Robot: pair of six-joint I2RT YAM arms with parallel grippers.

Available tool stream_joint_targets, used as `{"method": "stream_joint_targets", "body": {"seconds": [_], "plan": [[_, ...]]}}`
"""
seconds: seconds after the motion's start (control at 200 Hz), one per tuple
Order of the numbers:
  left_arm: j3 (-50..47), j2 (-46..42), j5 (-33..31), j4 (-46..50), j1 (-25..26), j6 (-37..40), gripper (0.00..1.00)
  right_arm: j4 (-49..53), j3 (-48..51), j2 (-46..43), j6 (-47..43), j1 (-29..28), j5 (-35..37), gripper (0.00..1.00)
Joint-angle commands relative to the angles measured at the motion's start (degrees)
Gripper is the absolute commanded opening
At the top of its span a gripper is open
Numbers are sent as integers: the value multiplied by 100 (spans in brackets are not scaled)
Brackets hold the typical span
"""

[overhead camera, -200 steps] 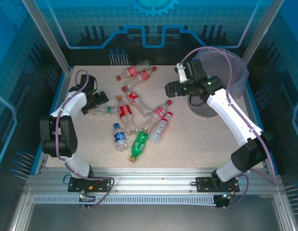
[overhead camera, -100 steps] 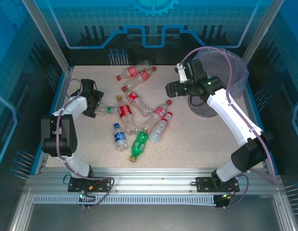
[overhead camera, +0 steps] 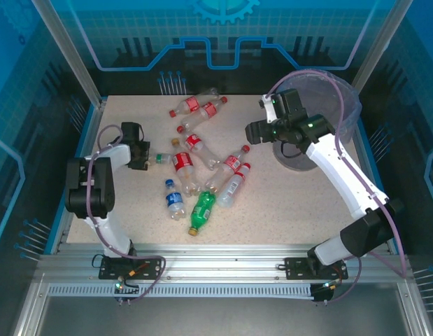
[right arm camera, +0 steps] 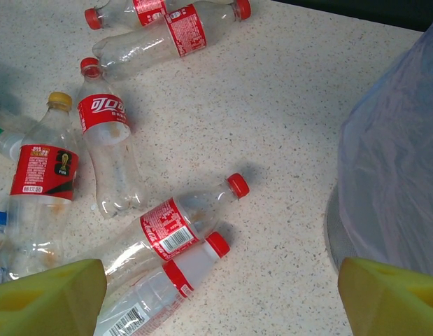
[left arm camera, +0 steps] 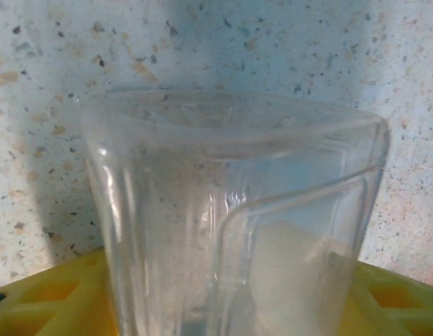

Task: Put the plastic bottles in the bin

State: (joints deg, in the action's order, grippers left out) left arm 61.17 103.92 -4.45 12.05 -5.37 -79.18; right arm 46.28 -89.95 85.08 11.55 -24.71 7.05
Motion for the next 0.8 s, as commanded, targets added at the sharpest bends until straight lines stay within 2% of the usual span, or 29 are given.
{"method": "stream_joint_targets", "body": {"seconds": [0.0,0.215,0.325,0.41,0.525,0.6,0.795], "plan": [[-208,-202,-22,113,-143,90,55,142,13,-166,-18,46,-82,87],[-83,-842,-3,340,-298,874,54,30,-59,-131,193,-101,-540,87],[60,-1300,173,359,-325,1643,54,23,-140,-89,272,-203,-738,87],[301,-1530,833,249,-318,2516,52,-12,-214,-32,355,-287,-996,87],[671,-1557,2369,42,-253,3351,46,-74,-382,154,450,-419,-1378,87],[730,-1614,2904,-208,-68,3461,45,-98,-532,337,520,-517,-1560,86],[712,-1633,3679,-1488,813,3279,43,-169,-863,806,674,-895,-1784,83]]}}
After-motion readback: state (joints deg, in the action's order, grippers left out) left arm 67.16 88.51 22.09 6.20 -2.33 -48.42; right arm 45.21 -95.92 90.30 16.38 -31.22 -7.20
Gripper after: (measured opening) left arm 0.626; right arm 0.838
